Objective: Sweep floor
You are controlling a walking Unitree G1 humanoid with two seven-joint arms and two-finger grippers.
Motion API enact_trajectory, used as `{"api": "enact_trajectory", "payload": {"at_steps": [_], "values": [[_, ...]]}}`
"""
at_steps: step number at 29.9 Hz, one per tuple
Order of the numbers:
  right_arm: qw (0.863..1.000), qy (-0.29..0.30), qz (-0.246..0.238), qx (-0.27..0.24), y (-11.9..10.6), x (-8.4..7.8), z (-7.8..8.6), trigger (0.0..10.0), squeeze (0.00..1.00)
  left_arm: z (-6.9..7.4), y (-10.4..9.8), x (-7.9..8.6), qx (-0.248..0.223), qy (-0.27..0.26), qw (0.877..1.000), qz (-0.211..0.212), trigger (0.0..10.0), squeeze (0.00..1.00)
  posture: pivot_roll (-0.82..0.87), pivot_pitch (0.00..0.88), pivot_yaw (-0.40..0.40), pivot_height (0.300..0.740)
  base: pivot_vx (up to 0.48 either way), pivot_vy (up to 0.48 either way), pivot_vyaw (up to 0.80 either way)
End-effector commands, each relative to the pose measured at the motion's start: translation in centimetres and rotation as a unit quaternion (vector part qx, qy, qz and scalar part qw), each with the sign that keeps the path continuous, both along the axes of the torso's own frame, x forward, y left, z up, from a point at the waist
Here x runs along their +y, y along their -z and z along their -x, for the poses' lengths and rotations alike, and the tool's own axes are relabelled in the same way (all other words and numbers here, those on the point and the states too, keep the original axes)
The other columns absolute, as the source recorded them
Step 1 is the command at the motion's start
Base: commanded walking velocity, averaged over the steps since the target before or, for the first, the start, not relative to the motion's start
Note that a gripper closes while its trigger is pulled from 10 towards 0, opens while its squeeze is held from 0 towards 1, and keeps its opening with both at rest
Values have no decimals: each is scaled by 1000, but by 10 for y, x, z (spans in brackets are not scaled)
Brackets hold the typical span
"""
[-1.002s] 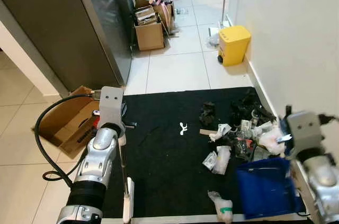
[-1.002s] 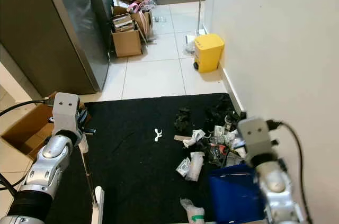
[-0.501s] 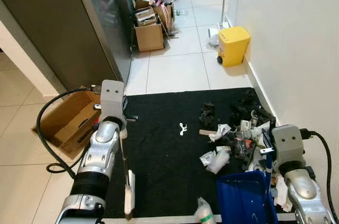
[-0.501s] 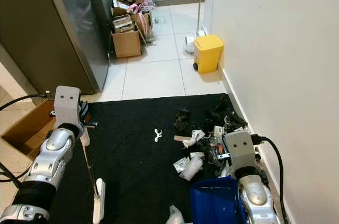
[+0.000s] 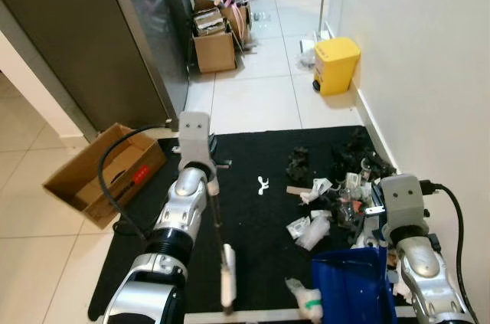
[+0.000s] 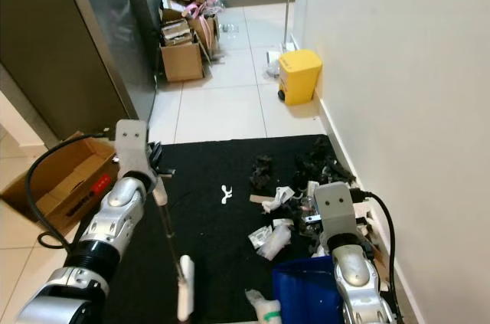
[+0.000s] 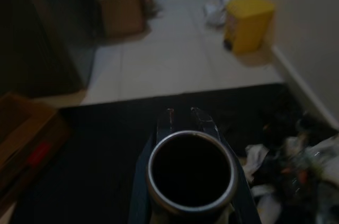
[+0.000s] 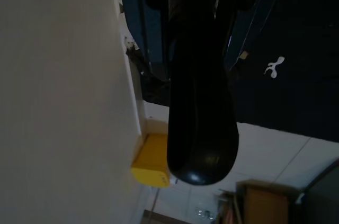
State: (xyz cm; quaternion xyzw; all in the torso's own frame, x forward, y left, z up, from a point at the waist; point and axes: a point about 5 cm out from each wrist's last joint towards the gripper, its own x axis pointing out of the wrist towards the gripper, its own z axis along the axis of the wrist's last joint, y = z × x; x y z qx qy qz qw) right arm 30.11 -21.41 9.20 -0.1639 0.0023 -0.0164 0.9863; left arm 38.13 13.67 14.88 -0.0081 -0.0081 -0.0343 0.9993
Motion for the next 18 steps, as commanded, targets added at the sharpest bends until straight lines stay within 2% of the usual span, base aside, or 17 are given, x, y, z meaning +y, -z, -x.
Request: {"api": "enact_trajectory", "payload": {"at_steps": [1, 9, 14, 18], "values": [[999, 3, 5, 52, 16, 1, 3, 10000, 0, -3, -9, -6, -29, 3, 1000, 1, 10000, 0, -66, 217, 101, 740, 0, 0, 0], [994, 5, -45, 99, 23, 17, -1, 10000, 0, -1, 2, -38, -21, 33, 999, 10, 10000, 0, -75, 221, 101, 740, 0, 0, 0], [992, 6, -52, 112, 24, 20, 0, 10000, 0, 2, 4, -44, -23, 42, 999, 22, 10000, 0, -68, 217, 100, 740, 0, 0, 0], [987, 19, -85, 135, 29, 25, 2, 10000, 0, 4, 9, -44, -18, 41, 998, 40, 10000, 0, -62, 215, 99, 740, 0, 0, 0]]}}
